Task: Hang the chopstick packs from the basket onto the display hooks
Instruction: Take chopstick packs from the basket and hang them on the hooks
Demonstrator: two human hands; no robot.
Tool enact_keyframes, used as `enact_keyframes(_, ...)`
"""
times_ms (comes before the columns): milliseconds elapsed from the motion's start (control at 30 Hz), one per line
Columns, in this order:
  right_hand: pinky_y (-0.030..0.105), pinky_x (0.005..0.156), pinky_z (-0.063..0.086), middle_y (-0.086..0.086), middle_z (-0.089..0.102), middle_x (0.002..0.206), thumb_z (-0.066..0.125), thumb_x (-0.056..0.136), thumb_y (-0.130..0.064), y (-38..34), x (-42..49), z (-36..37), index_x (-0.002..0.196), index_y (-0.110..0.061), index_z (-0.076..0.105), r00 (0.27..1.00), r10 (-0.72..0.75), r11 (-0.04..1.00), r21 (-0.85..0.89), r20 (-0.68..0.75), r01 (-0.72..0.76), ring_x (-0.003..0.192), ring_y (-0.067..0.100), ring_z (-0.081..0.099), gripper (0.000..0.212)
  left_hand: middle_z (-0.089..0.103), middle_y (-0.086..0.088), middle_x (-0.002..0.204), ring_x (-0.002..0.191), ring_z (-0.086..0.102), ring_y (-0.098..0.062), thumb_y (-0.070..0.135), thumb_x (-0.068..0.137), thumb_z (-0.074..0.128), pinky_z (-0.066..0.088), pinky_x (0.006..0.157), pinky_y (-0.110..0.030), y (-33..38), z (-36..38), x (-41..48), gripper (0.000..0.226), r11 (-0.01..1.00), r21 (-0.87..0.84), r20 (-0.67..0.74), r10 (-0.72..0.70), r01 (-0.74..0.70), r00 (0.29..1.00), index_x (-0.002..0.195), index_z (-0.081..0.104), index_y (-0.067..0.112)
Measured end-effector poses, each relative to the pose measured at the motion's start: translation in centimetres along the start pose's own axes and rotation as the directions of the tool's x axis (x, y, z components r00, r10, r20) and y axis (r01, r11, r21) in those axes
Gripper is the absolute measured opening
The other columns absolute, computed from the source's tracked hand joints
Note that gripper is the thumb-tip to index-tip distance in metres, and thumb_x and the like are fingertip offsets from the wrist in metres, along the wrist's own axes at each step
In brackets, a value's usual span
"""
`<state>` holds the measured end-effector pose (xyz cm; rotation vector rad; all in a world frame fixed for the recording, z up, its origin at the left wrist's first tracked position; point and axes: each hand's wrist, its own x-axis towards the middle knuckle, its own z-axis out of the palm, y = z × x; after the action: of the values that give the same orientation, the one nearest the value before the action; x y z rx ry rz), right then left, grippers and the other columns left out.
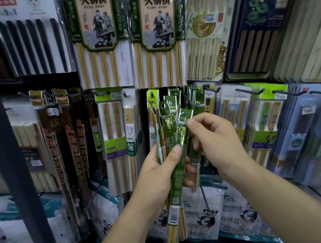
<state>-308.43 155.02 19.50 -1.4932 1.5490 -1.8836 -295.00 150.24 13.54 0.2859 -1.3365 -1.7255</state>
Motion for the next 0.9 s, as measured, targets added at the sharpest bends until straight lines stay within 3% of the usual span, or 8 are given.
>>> enact_keyframes(67,0.016,0.045,0.039,-0.003,0.052,0.052,0.063,0.099,-0.025,-0.3,0.4,-0.3,0.072,-0.027,0.068,0.999,-0.008,1.0,0.019,-0.031,0.009,0.047,0.009,0.049,0.028,0.078,-0.005,0.093,0.081,0.076,-0.021,0.042,0.087,0.073,0.062,0.06,-0.036,0.1,-0.1,0.0,0.021,1.0,-0.009,-0.021,-0.017,0.017,1.0,0.104,0.074,0.03)
enact_keyframes(133,0.015,0.046,0.04,-0.005,0.052,0.054,0.062,0.099,-0.023,-0.7,1.0,-0.7,0.07,-0.03,0.067,0.998,-0.009,0.999,0.04,-0.065,0.012,0.048,0.008,0.05,0.031,0.079,0.001,0.095,0.085,0.076,-0.013,0.041,0.089,0.068,0.063,0.066,-0.031,0.0,-0.4,0.2,0.027,0.997,0.076,-0.112,-0.008,0.016,0.994,0.109,0.071,0.022)
enact_keyframes(200,0.017,0.045,0.04,-0.008,0.052,0.055,0.062,0.099,-0.024,-1.2,1.8,-1.1,0.068,-0.032,0.068,0.995,0.013,0.998,0.056,-0.099,-0.007,0.049,0.009,0.051,0.033,0.074,0.003,0.084,0.074,0.071,-0.009,0.035,0.095,0.064,0.058,0.06,-0.023,-0.1,-0.8,0.4,0.024,0.992,0.13,-0.153,0.023,-0.003,0.988,0.106,0.067,0.013)
enact_keyframes(267,0.018,0.044,0.04,-0.006,0.052,0.056,0.062,0.099,-0.025,-1.4,2.4,-1.5,0.066,-0.031,0.067,0.992,0.03,0.998,0.066,-0.125,-0.022,0.049,0.01,0.05,0.034,0.067,0.001,0.079,0.069,0.066,-0.012,0.028,0.1,0.062,0.056,0.058,-0.027,0.0,-1.0,0.5,0.018,0.993,0.119,-0.155,0.03,-0.011,0.987,0.103,0.063,0.01)
enact_keyframes(533,0.02,0.05,0.04,-0.006,0.053,0.055,0.062,0.099,-0.03,-1.2,4.0,-1.8,0.064,-0.03,0.065,0.978,0.013,1.0,0.023,-0.208,-0.008,0.049,0.009,0.053,0.035,0.064,0.002,0.078,0.069,0.063,-0.012,0.026,0.103,0.06,0.053,0.055,-0.027,0.0,-1.0,0.5,0.017,0.988,0.156,-0.134,0.043,-0.022,0.99,0.1,0.062,0.01)
enact_keyframes(700,0.015,0.044,0.041,-0.008,0.05,0.054,0.063,0.099,-0.027,-0.8,4.3,-1.8,0.07,-0.021,0.064,0.973,-0.006,1.0,-0.009,-0.23,0.004,0.048,0.008,0.05,0.03,0.065,0.002,0.076,0.069,0.063,-0.013,0.03,0.101,0.063,0.054,0.057,-0.028,-0.2,-1.0,0.5,0.018,0.987,0.158,-0.124,0.028,-0.008,0.992,0.098,0.063,0.012)
enact_keyframes(900,0.016,0.048,0.045,-0.003,0.05,0.059,0.064,0.099,-0.027,0.0,4.4,-1.9,0.077,-0.008,0.064,0.969,-0.02,0.998,-0.065,-0.248,0.004,0.055,0.013,0.049,0.029,0.065,0.002,0.072,0.065,0.064,-0.015,0.04,0.095,0.068,0.057,0.061,-0.03,-0.5,-1.2,0.6,0.016,0.988,0.157,-0.117,0.03,-0.012,0.993,0.092,0.072,0.025)
